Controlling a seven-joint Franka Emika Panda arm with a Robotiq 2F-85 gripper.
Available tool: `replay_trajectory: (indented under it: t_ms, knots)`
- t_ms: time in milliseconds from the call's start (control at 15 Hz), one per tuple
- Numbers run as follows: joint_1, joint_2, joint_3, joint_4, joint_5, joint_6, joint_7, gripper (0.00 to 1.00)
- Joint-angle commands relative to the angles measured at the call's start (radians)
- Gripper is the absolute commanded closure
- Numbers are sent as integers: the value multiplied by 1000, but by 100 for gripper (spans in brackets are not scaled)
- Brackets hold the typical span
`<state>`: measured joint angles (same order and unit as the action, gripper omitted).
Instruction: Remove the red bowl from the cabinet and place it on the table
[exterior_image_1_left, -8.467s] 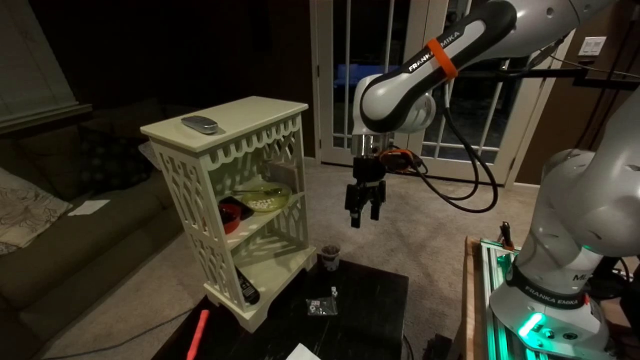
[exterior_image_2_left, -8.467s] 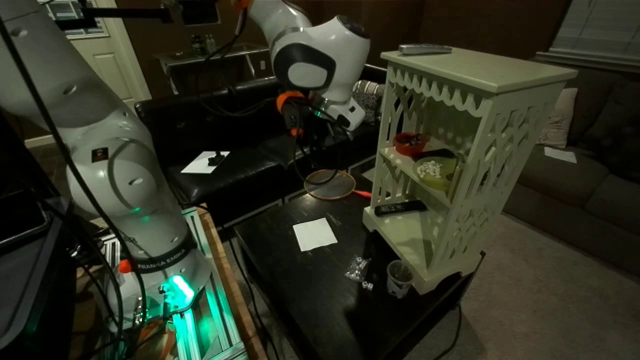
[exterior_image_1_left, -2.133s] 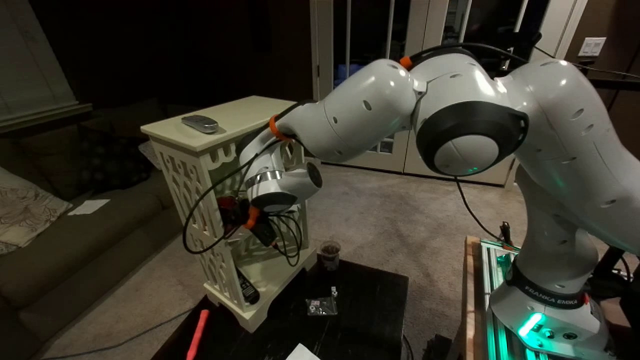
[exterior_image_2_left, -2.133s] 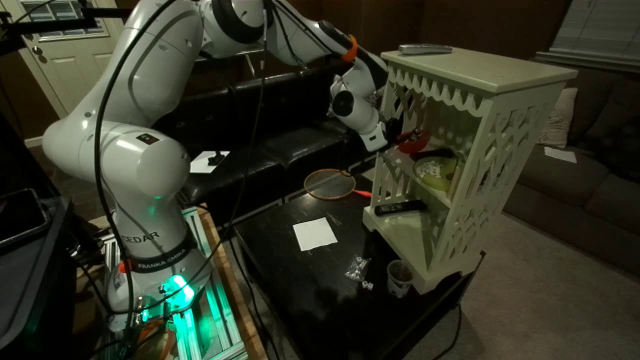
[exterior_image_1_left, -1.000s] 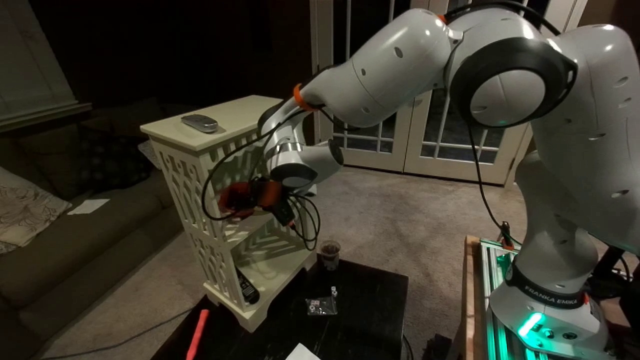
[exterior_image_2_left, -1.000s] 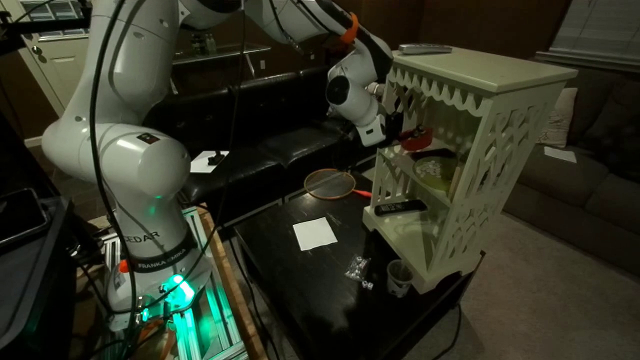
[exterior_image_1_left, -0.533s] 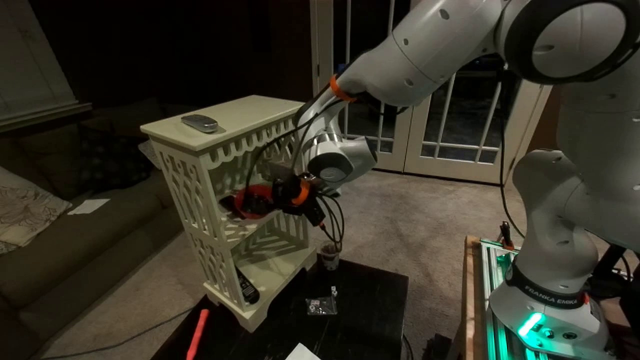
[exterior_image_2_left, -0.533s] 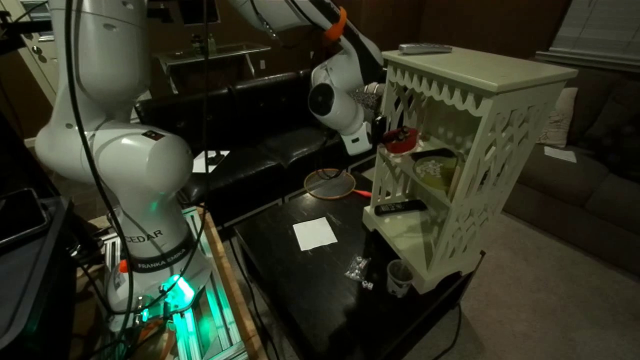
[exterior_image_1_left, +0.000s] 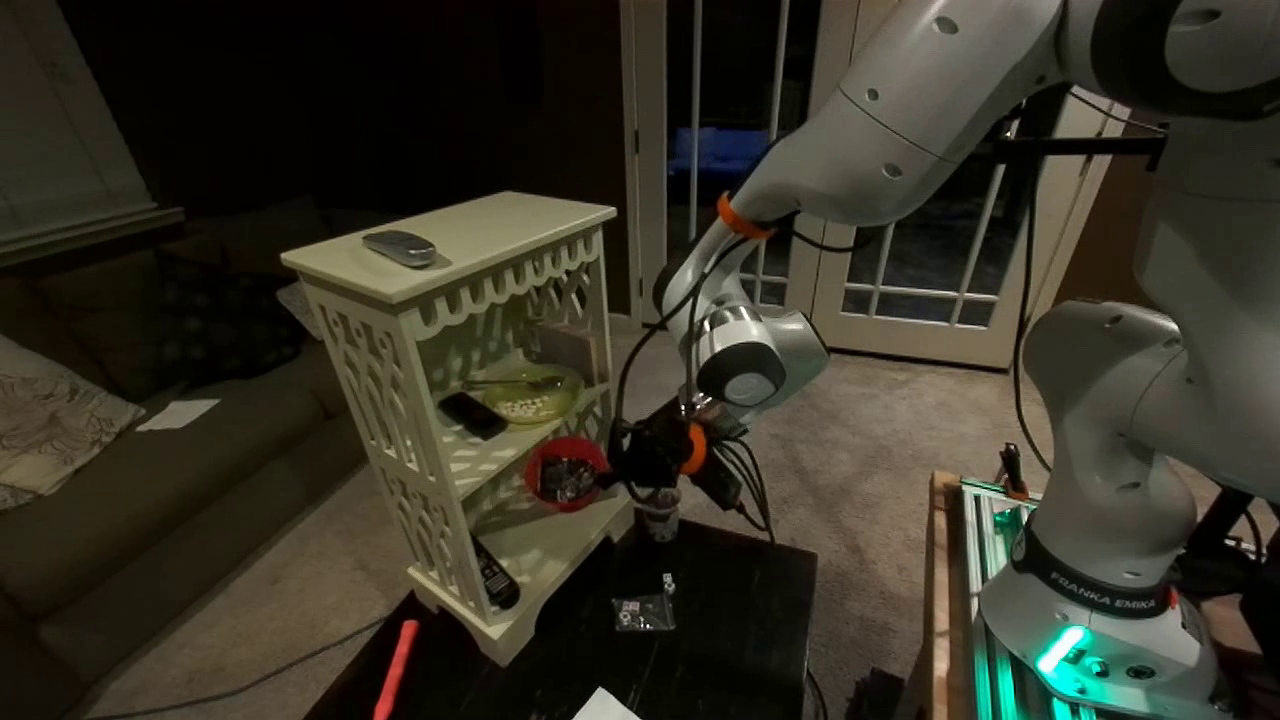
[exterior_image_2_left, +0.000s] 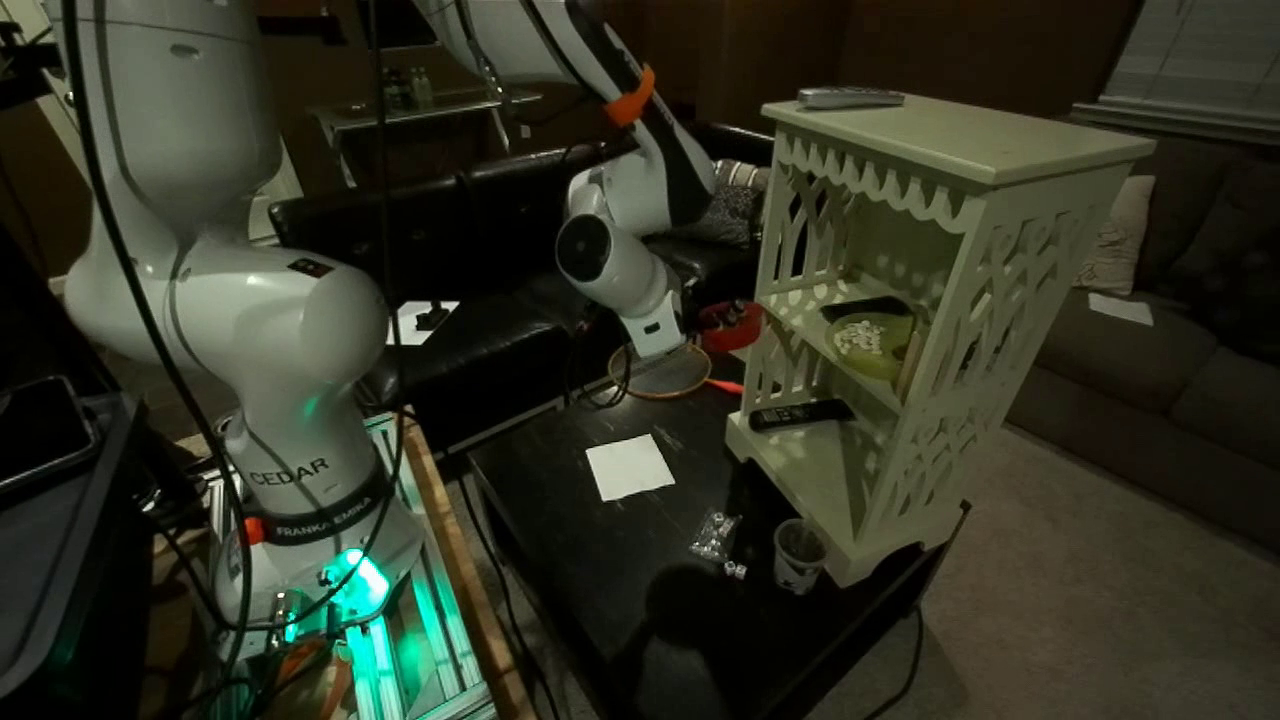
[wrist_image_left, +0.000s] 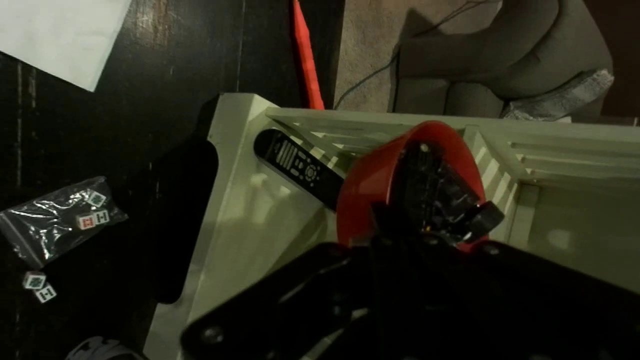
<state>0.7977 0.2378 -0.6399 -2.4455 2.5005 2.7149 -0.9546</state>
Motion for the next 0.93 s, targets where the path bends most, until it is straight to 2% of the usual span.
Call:
replay_trajectory:
  t_ms: [0, 467, 533, 733, 867]
  knots:
    - [-138, -25, 138, -10, 6, 9, -46, 98]
    - [-136, -27, 149, -29, -5, -3, -46, 99]
    - [-168, -10, 177, -42, -6, -36, -55, 99]
    - [-346, 48, 330, -86, -20, -150, -98, 99]
    - [-438, 88, 396, -117, -18, -235, -151, 99]
